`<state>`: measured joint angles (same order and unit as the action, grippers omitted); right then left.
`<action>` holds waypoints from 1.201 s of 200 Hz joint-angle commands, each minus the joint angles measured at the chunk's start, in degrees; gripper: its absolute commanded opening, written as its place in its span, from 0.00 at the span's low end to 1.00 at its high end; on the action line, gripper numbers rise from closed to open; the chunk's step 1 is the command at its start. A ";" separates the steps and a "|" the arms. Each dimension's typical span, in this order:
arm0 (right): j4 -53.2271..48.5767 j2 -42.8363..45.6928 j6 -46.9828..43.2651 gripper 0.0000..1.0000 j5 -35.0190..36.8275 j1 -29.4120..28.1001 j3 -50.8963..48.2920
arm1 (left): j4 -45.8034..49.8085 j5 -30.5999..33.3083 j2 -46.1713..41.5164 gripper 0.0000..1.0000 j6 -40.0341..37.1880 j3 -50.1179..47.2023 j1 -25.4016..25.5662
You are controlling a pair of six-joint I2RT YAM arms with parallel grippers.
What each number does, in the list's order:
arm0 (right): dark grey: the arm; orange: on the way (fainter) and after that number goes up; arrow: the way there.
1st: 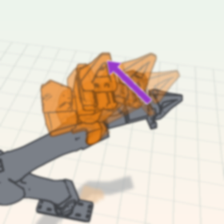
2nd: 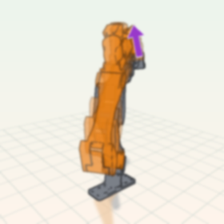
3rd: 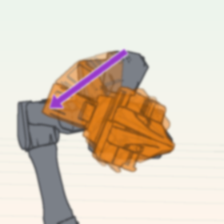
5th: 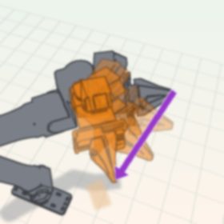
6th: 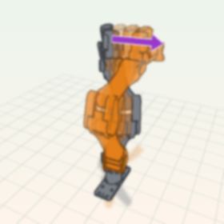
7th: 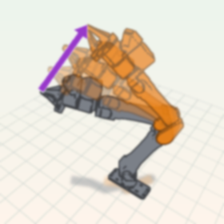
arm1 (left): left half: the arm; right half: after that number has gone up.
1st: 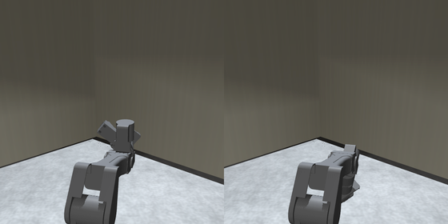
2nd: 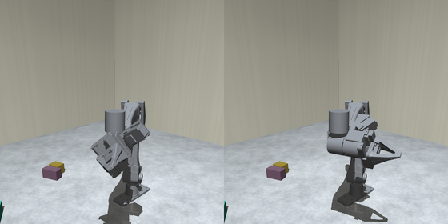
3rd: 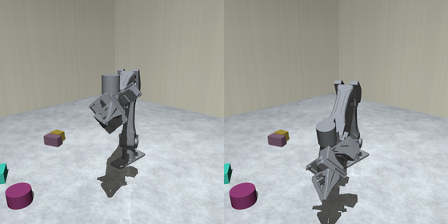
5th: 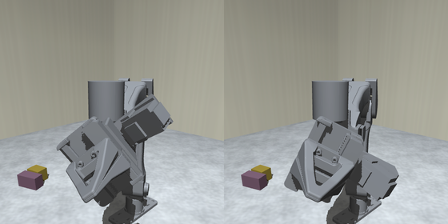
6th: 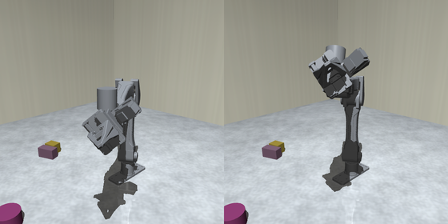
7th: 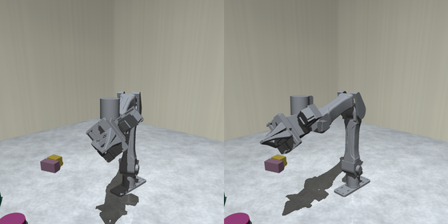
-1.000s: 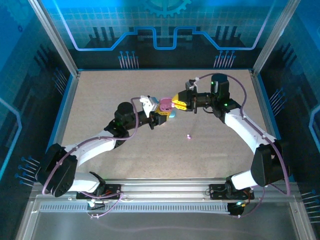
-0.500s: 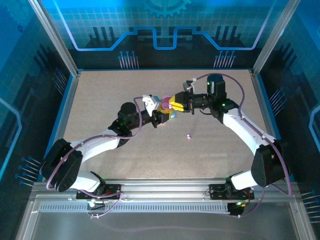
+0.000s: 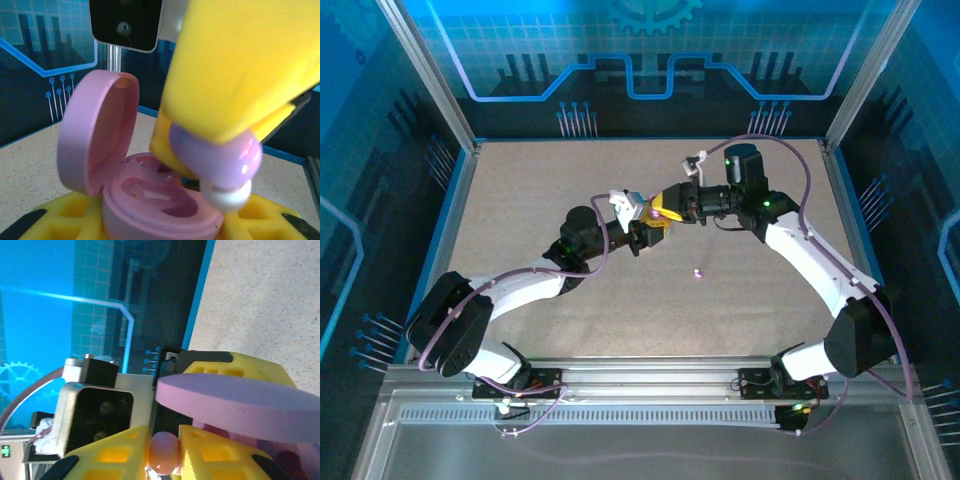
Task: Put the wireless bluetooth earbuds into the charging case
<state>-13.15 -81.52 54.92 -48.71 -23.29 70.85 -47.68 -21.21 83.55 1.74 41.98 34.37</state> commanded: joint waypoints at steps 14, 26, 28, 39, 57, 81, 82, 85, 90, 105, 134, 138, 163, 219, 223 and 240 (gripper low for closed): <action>-5.18 2.73 -5.55 0.24 7.03 -1.30 1.64 | -4.39 0.31 0.30 0.31 1.51 1.84 0.52; -5.07 3.18 -5.93 0.24 8.10 -1.49 1.50 | -4.70 0.15 0.33 0.31 1.55 1.85 0.68; -5.03 3.24 -6.02 0.24 8.30 -1.50 1.51 | -4.79 0.13 0.31 0.31 1.59 1.83 0.69; -4.89 3.59 -6.25 0.24 8.97 -1.68 1.52 | -4.88 -0.04 0.33 0.31 1.72 1.80 0.74; -4.48 3.90 -6.39 0.24 9.74 -1.85 1.49 | -5.12 -0.49 0.31 0.31 1.69 1.80 0.78; -2.76 4.42 -4.88 0.23 11.52 -2.11 0.69 | -4.80 -1.11 0.30 0.31 1.78 1.85 0.89; -2.63 4.52 -4.76 0.23 11.66 -2.11 0.65 | -4.79 -1.11 0.30 0.31 1.78 1.86 0.88; -2.25 4.67 -4.53 0.23 12.07 -2.22 0.47 | -4.79 -1.11 0.24 0.31 1.78 1.76 0.96; -1.33 4.90 -4.06 0.23 12.39 -2.35 0.00 | -4.81 -1.10 0.30 0.31 1.86 1.71 0.95; -0.11 5.01 -3.75 0.23 12.79 -2.72 -0.36 | -4.95 -1.11 0.19 0.31 1.95 1.80 0.99; -0.37 4.41 -4.11 0.24 12.01 -3.33 -0.10 | -4.87 -0.98 0.11 0.31 2.04 2.04 1.05; -0.62 4.35 -4.31 0.24 12.02 -3.42 -0.02 | -4.92 -0.85 0.10 0.31 2.07 2.06 1.10; -4.64 4.39 -7.10 0.24 14.46 -3.95 0.84 | -6.05 -0.07 -0.18 0.31 2.57 1.64 1.06; -10.58 4.42 -11.40 0.24 18.44 -4.97 1.90 | -7.18 0.49 -0.50 0.31 2.94 1.42 1.08; -10.95 4.43 -11.57 0.25 18.74 -5.01 2.07 | -7.25 0.55 -0.54 0.31 2.95 1.36 1.10; -12.65 4.28 -12.68 0.25 19.81 -5.27 2.77 | -7.44 0.60 -0.45 0.31 3.17 1.27 1.05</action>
<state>-19.31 -77.58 45.30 -32.25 -27.49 72.12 -49.47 -21.26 83.64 4.21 41.98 35.11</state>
